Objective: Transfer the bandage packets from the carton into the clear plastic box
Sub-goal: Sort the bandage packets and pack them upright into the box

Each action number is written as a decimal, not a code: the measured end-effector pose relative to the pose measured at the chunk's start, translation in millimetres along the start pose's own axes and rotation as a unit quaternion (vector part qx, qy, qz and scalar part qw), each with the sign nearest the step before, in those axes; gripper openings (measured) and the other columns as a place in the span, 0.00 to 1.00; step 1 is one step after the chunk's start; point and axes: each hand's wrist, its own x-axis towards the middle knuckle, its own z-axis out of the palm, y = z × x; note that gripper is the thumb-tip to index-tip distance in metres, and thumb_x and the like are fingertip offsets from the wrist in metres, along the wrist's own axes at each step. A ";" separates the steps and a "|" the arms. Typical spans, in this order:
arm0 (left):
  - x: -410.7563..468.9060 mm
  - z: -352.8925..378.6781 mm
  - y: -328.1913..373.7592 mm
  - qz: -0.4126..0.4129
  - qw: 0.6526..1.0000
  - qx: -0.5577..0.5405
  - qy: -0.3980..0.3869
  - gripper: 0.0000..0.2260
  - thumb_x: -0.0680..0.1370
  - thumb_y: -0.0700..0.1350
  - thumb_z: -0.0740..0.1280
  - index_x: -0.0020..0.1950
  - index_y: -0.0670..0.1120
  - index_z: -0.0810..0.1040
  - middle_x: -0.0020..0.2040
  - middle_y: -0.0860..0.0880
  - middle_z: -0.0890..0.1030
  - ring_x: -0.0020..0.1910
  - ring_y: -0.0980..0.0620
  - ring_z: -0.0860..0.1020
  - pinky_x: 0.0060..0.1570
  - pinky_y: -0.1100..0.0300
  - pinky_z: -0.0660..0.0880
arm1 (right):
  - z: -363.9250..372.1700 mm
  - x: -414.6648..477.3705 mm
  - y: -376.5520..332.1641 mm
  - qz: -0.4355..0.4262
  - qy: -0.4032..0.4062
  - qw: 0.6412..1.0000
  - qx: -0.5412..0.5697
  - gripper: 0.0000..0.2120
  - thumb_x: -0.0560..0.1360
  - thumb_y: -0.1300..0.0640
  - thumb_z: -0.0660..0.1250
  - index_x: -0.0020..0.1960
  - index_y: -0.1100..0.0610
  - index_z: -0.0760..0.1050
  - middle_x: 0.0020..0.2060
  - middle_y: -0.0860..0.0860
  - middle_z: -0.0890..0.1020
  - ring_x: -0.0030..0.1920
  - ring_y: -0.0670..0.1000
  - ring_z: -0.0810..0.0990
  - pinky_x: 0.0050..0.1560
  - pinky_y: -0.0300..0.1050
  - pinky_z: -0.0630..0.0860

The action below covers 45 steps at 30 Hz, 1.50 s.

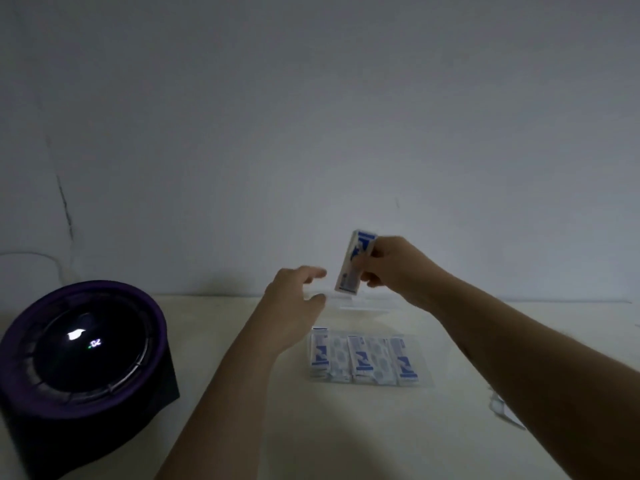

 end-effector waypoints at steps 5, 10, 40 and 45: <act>2.2 2.4 -18.8 -0.070 0.992 0.047 -0.097 0.16 0.80 0.39 0.55 0.64 0.49 0.75 0.68 0.48 0.70 0.58 0.52 0.74 0.53 0.65 0.69 | 29.2 22.4 24.0 0.136 -0.111 0.984 -0.038 0.08 0.76 0.63 0.64 0.54 0.66 0.75 0.39 0.56 0.79 0.35 0.49 0.76 0.35 0.37 0.76; 0.9 0.5 -16.1 -0.086 0.987 0.048 -0.128 0.17 0.80 0.38 0.55 0.67 0.46 0.73 0.63 0.45 0.76 0.58 0.48 0.76 0.54 0.62 0.71 | 55.2 29.9 28.1 0.219 -0.220 0.948 -0.076 0.04 0.74 0.65 0.68 0.46 0.64 0.73 0.35 0.55 0.77 0.33 0.49 0.76 0.33 0.38 0.74; 7.6 -3.1 -23.5 -0.077 0.990 0.097 -0.062 0.16 0.78 0.40 0.58 0.64 0.49 0.75 0.67 0.46 0.71 0.62 0.49 0.73 0.61 0.59 0.68 | 15.2 -17.6 21.0 -0.112 0.026 0.978 -0.177 0.09 0.76 0.56 0.66 0.56 0.52 0.78 0.45 0.47 0.81 0.42 0.43 0.78 0.39 0.27 0.70; -1.2 16.5 -5.8 -0.014 0.983 0.185 0.017 0.14 0.79 0.44 0.60 0.64 0.52 0.73 0.66 0.47 0.70 0.61 0.47 0.72 0.59 0.51 0.71 | -44.3 -73.8 84.8 -0.088 0.117 0.970 -0.194 0.07 0.75 0.61 0.66 0.48 0.52 0.80 0.37 0.44 0.82 0.40 0.43 0.80 0.41 0.28 0.71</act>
